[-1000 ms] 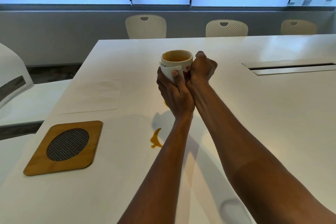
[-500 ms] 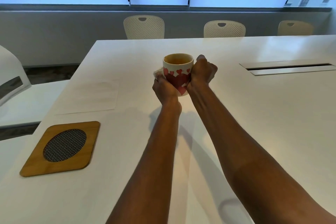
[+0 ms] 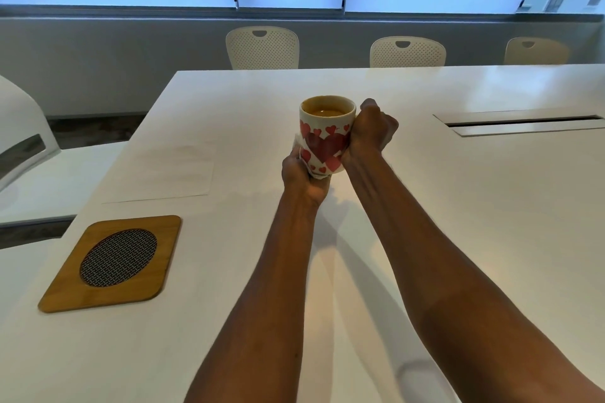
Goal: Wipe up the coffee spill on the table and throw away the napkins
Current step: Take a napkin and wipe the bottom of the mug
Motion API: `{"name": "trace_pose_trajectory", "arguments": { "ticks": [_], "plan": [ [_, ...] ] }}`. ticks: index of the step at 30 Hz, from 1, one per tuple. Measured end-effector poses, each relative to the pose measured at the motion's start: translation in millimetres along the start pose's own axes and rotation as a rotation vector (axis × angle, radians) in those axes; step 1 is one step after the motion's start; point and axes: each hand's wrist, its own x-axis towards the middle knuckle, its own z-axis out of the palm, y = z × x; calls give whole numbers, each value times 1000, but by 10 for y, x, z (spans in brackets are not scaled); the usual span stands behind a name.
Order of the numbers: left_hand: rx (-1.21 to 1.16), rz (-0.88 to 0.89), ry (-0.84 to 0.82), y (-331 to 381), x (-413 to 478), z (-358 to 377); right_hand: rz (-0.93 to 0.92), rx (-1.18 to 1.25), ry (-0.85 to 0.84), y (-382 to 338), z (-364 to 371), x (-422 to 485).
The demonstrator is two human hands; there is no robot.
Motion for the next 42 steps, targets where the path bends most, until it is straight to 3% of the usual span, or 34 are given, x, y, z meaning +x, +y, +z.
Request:
{"name": "trace_pose_trajectory", "arguments": {
  "ticks": [7, 18, 33, 38, 42],
  "plan": [
    [-172, 122, 34, -160, -70, 56, -18, 39, 36, 11, 26, -44],
    [-298, 145, 171, -350, -213, 134, -57, 38, 81, 13, 31, -54],
    [-41, 46, -35, 27, -23, -31, 5, 13, -69, 39, -52, -91],
    [-79, 43, -70, -20, -45, -59, -10, 18, -45, 88, -84, -84],
    [-170, 40, 10, -154, -60, -68, -7, 22, 9, 142, -94, -89]
  ]
}}
